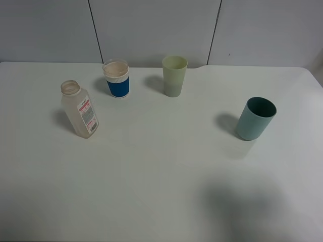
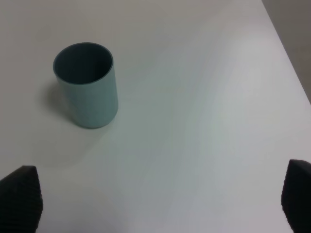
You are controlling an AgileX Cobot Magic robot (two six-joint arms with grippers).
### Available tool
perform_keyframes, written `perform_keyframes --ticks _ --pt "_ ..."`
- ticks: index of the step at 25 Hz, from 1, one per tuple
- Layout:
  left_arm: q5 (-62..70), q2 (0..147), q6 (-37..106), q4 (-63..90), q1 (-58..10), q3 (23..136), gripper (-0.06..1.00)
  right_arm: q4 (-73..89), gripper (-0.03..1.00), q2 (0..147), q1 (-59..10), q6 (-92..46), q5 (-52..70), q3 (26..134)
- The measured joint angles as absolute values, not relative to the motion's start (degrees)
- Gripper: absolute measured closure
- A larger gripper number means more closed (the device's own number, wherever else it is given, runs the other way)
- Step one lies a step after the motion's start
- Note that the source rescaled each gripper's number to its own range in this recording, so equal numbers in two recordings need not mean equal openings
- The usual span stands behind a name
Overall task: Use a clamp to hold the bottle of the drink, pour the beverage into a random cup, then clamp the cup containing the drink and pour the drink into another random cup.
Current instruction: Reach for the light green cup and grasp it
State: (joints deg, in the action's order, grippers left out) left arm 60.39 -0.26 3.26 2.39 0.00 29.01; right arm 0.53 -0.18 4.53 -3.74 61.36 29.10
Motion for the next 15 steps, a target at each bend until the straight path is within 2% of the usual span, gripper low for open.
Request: perform_keyframes --ticks 7,15 --pt "60.39 -0.26 5.84 4.23 0.0 29.01 -0.05 0.53 0.0 -0.18 4.53 -3.74 61.36 29.1" --pt "60.39 -0.26 2.27 3.61 0.0 29.01 -0.05 0.53 0.0 -0.18 4.53 -3.74 61.36 29.1"
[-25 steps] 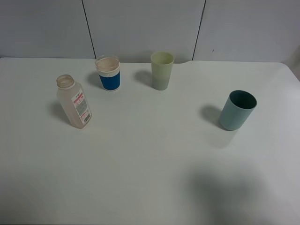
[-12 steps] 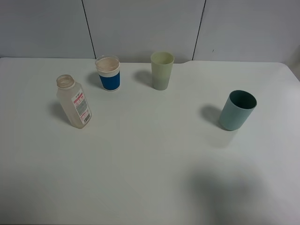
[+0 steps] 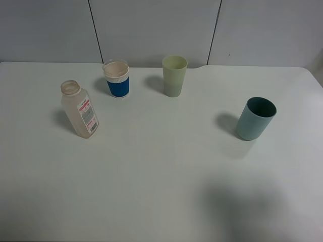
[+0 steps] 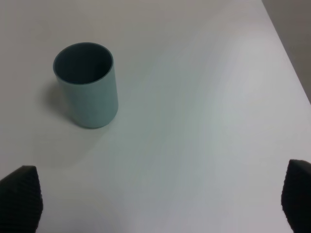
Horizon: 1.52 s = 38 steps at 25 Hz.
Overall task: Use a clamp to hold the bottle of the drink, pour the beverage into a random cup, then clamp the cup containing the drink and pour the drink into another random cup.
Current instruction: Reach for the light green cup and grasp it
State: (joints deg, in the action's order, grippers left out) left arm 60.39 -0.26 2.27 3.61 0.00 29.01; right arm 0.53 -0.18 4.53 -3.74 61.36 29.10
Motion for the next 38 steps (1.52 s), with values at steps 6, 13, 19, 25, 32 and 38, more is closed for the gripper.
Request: perform_keyframes --ticks 6,13,19,25,32,38 --pt "60.39 -0.26 2.28 3.49 0.0 29.01 -0.05 0.53 0.0 -0.18 4.53 -3.74 61.36 29.1" --pt "60.39 -0.26 2.26 3.49 0.0 29.01 -0.05 0.53 0.0 -0.18 4.53 -3.74 61.36 29.1" --pt "60.39 -0.26 2.26 3.49 0.0 29.01 -0.05 0.53 0.0 -0.18 4.53 -3.74 61.36 29.1" --pt "60.39 -0.26 2.11 3.49 0.0 29.01 -0.05 0.53 0.0 -0.18 4.53 -3.74 61.36 29.1" --pt "60.39 -0.26 2.11 3.49 0.0 29.01 -0.05 0.53 0.0 -0.18 4.53 -3.74 61.36 29.1" --pt "60.39 -0.26 2.11 3.49 0.0 29.01 -0.05 0.53 0.0 -0.18 4.53 -3.74 61.36 29.1"
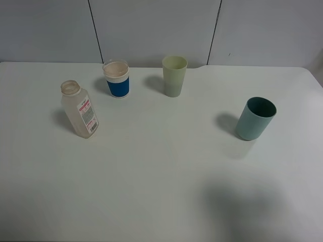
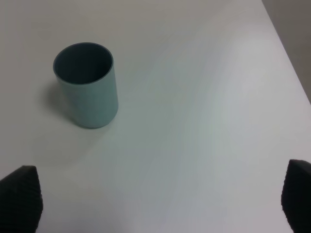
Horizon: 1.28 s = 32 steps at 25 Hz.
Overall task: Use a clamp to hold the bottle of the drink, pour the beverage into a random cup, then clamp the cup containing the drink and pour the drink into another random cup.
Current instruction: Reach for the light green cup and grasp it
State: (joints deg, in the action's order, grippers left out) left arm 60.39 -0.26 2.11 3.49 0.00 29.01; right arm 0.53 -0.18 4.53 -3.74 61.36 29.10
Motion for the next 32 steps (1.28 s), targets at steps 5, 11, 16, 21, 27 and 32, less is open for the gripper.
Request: perform_keyframes --ticks 5,11,16,21,27,32 --pt "60.39 -0.26 2.11 3.49 0.0 29.01 -0.05 0.53 0.0 0.14 4.53 -3.74 61.34 29.1" --pt "60.39 -0.26 2.11 3.49 0.0 29.01 -0.05 -1.84 0.0 14.35 4.53 -2.81 56.58 32.98" --pt "60.39 -0.26 2.11 3.49 0.0 29.01 -0.05 -2.82 0.0 26.37 4.53 -2.67 50.25 36.07" --pt "60.39 -0.26 2.11 3.49 0.0 29.01 -0.05 -4.01 0.0 37.07 4.53 -2.62 43.79 39.16" --pt "60.39 -0.26 2.11 3.49 0.0 29.01 -0.05 -6.74 0.0 46.74 4.53 -3.09 38.58 42.28" --pt "60.39 -0.26 2.11 3.49 0.0 29.01 -0.05 -11.71 0.0 53.87 4.53 -2.8 35.49 44.18"
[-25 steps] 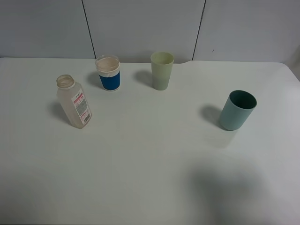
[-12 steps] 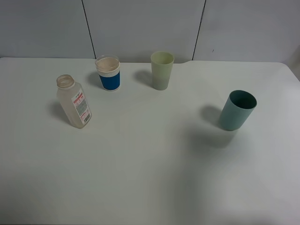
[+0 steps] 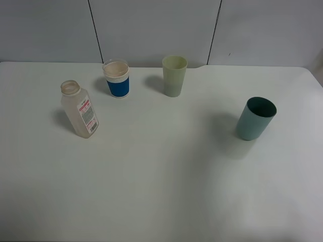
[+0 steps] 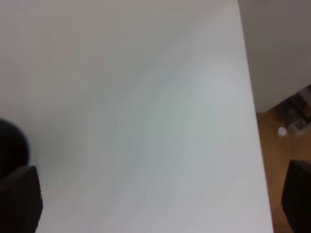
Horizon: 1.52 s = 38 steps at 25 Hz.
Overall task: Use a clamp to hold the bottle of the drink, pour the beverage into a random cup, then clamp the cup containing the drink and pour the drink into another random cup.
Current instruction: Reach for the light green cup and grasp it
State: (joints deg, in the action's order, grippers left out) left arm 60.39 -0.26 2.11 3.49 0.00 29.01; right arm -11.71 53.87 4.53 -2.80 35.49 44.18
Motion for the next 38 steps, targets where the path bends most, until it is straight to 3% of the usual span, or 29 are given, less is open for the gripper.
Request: perform_keyframes --ticks 15,30,38 --pt "60.39 -0.26 2.11 3.49 0.0 29.01 -0.05 -20.66 0.0 72.85 4.53 5.93 15.58 44.37" --pt "60.39 -0.26 2.11 3.49 0.0 29.01 -0.05 -54.73 0.0 87.47 4.53 38.85 -9.34 46.09" --pt "60.39 -0.26 2.11 3.49 0.0 29.01 -0.05 -61.26 0.0 95.98 4.53 42.07 -20.47 53.17"
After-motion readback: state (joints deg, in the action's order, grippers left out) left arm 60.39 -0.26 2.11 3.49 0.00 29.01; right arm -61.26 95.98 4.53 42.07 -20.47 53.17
